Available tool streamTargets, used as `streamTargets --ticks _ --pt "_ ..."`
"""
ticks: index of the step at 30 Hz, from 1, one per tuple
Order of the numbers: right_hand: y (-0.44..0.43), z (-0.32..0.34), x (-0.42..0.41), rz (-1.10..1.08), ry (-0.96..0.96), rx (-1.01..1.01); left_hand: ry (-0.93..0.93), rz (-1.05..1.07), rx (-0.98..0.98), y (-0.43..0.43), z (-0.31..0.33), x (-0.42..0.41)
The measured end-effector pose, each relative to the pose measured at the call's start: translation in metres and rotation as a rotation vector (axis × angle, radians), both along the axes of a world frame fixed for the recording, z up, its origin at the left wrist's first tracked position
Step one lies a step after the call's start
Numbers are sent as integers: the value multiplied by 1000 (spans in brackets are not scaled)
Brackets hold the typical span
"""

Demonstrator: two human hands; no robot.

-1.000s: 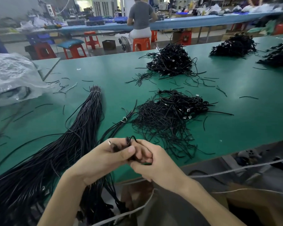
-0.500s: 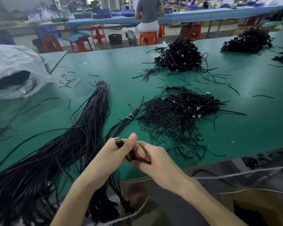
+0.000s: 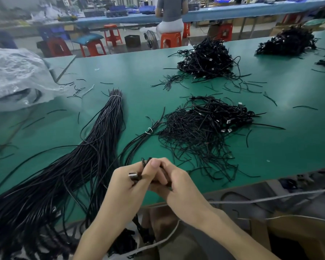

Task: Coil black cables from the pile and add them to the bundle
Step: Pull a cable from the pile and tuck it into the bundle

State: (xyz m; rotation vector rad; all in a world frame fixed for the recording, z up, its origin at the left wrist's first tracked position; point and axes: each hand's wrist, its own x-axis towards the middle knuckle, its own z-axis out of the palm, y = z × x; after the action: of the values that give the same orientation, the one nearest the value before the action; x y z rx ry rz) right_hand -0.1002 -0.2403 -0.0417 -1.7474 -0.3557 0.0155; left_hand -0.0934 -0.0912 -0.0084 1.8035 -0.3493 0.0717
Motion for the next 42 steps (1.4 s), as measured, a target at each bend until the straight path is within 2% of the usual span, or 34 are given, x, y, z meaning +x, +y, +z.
streamTargets --ticks 7,13,15,18,20,22,24,26,29,33,38,42 --pt "8 -11 -3 -85 -84 -1 -181 110 57 2 -2 -3" --pt "5 -13 8 -112 -155 -139 -427 242 296 2 -11 2" --pt "2 -16 9 -105 -128 -236 -322 270 247 8 -12 10" --pt "-5 -21 8 -47 -84 -429 51 132 144 13 -11 20" --pt "-12 -20 8 -1 -123 -586 133 92 123 15 -13 25" --pt "-18 -17 9 19 -208 -711 181 86 -10 17 -13 31" --pt "-22 -13 10 29 -267 -775 247 58 -103 20 -14 36" --pt "-25 -9 10 38 -235 -798 317 9 -133 18 -15 39" --pt "-29 -10 11 31 -157 -812 338 -66 -114 10 -19 38" --pt "-28 -16 10 -21 -94 -828 297 -34 -183 1 -27 34" --pt "-27 -15 11 -66 -25 -665 330 16 -249 -5 -35 31" --pt "-27 -14 12 -58 -66 -752 377 32 -242 -3 -36 33"
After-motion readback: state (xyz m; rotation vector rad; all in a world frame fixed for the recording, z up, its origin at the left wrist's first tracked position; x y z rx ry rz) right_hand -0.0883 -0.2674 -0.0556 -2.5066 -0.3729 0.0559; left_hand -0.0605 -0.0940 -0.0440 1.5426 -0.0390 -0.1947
